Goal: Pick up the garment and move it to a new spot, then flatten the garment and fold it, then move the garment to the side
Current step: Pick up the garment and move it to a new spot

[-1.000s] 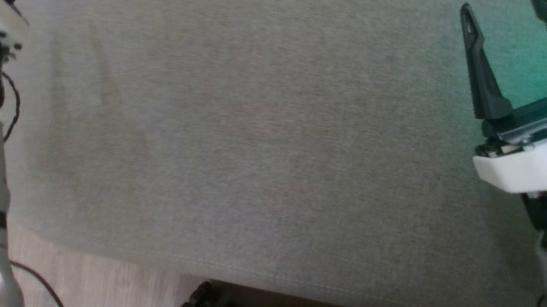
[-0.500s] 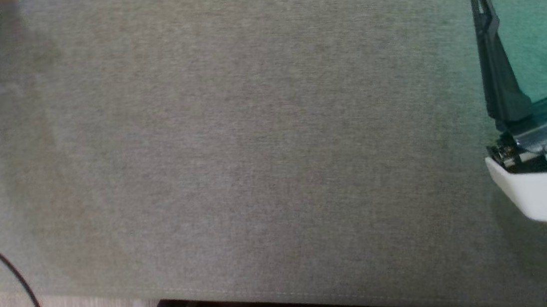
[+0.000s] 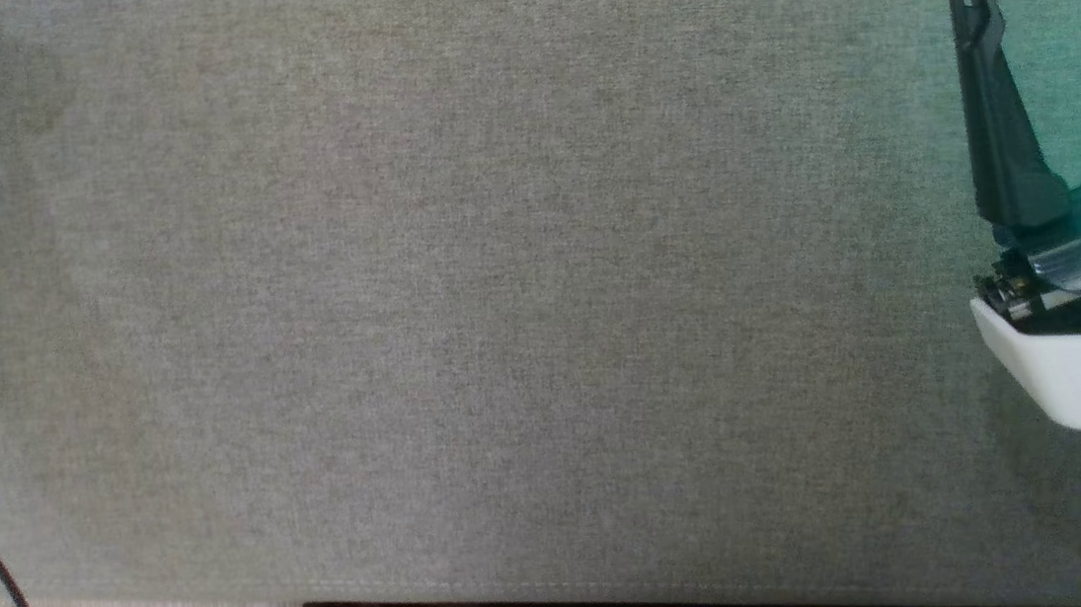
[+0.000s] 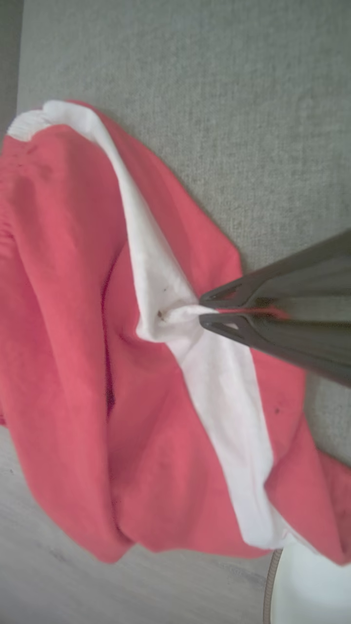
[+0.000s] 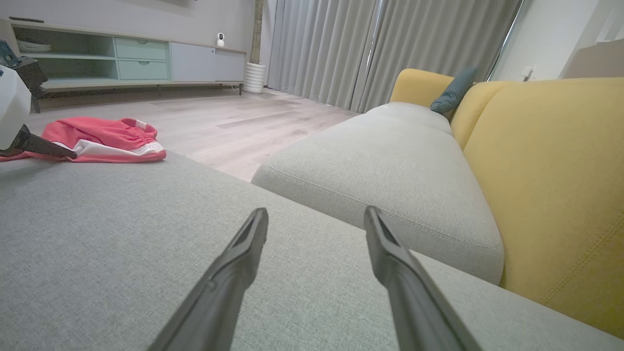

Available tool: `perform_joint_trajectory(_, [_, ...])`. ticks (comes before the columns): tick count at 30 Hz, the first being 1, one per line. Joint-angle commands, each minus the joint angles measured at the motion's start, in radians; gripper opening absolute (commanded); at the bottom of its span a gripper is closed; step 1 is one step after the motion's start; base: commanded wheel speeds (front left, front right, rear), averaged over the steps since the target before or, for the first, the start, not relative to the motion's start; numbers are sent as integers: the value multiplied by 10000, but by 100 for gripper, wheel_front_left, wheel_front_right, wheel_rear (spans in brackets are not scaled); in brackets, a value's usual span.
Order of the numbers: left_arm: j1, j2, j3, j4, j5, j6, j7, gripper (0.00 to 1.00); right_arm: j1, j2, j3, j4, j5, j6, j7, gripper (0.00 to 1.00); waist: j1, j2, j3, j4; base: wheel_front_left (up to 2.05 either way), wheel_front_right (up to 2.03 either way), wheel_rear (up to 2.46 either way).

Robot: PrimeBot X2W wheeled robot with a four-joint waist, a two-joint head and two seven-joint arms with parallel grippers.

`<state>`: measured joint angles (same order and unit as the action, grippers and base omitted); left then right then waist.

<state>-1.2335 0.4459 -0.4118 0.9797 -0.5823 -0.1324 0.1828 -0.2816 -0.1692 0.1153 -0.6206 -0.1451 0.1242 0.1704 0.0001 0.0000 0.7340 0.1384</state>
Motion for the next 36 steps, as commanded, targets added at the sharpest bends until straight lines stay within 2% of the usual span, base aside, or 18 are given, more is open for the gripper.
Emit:
perform_joint_trajectory(1, [-85,883,50,-161,-89,18,-145,0,52,112,138,-283,11,65,-86,100,-1,0,-55,32,0,0,0])
perform_joint_trajectory(8, [-329,1163,-281,-404,-171,18,-892,0,-5,300,61,31,88,65,-393,100,-1,0,-461,111,0,0,0])
perform_joint_trajectory(10, [-447,1285,-576,-619,-151,18,-1122,0,-35,430,6,308,148,65,-613,100,-1,0,-855,105,0,0,0])
perform_joint_trajectory(18, [-760,1567,-2292,-2170,-133,18,-842,0,66,838,-315,1336,357,65,-1285,100,-1,0,-2465,-111,0,0,0])
perform_joint_trajectory(28, [-1170,1817,-4531,-4316,-634,18,-182,0,659,1176,-929,2580,873,65,-2196,100,-1,0,-4593,-955,0,0,0])
perform_joint_trajectory(36, [-1742,1345,-5383,-5466,-1207,18,-59,0,1151,1187,-1332,3147,1832,65,-2734,100,-1,0,-5515,-1864,0,0,0])
